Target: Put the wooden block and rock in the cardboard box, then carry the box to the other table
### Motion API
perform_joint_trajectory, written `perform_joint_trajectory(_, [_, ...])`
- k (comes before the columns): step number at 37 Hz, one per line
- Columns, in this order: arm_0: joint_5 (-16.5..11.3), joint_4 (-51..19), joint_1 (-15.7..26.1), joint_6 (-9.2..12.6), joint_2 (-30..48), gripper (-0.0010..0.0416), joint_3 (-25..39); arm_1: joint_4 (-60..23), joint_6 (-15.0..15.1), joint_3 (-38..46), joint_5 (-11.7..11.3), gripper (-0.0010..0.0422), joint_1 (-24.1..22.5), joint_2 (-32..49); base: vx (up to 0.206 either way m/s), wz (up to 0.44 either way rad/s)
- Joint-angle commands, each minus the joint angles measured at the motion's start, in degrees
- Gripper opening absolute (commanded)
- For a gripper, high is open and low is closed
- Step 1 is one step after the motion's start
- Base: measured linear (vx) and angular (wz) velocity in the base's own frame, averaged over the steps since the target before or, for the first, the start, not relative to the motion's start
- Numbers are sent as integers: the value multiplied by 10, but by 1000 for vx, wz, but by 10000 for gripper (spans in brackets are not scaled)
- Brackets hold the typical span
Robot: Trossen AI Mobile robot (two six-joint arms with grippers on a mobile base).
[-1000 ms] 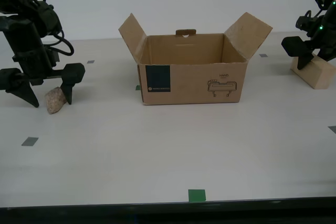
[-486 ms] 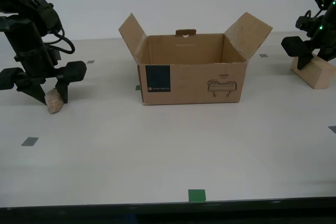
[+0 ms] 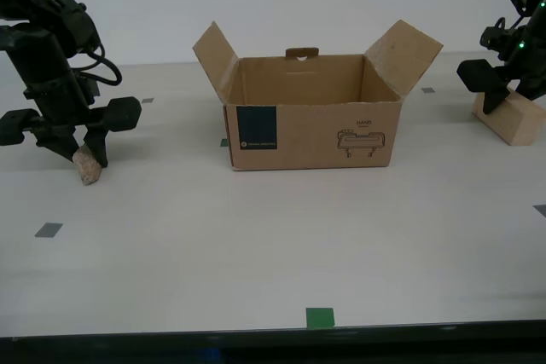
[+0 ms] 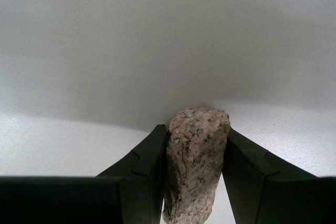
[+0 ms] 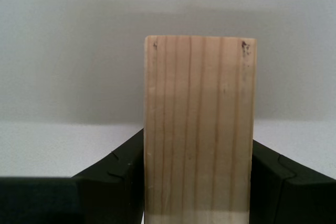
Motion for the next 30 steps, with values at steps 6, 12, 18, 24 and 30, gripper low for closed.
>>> perform_joint_trajectory(6, [-1,-5,0,1,0,-1,0,1,-1,0,2,-3,0,1,0,0])
perform_joint_trajectory(12, [-1,-9,0,4,0,-1,0,-1,-1,0,6,-1,-1,0,0,0])
perform_joint_trajectory(18, [-1,-11,0,4,0,-1,0,-1,-2,0,17,-1,-4,-4,0,0])
perform_joint_trajectory(24, [-1,-14,0,5,-2,-1,0,-2,-2,0,17,-1,-5,-18,0,0])
perform_joint_trajectory(30, [-1,-31,0,5,-7,-1,7,-3,-6,0,17,-1,-5,-46,0,0])
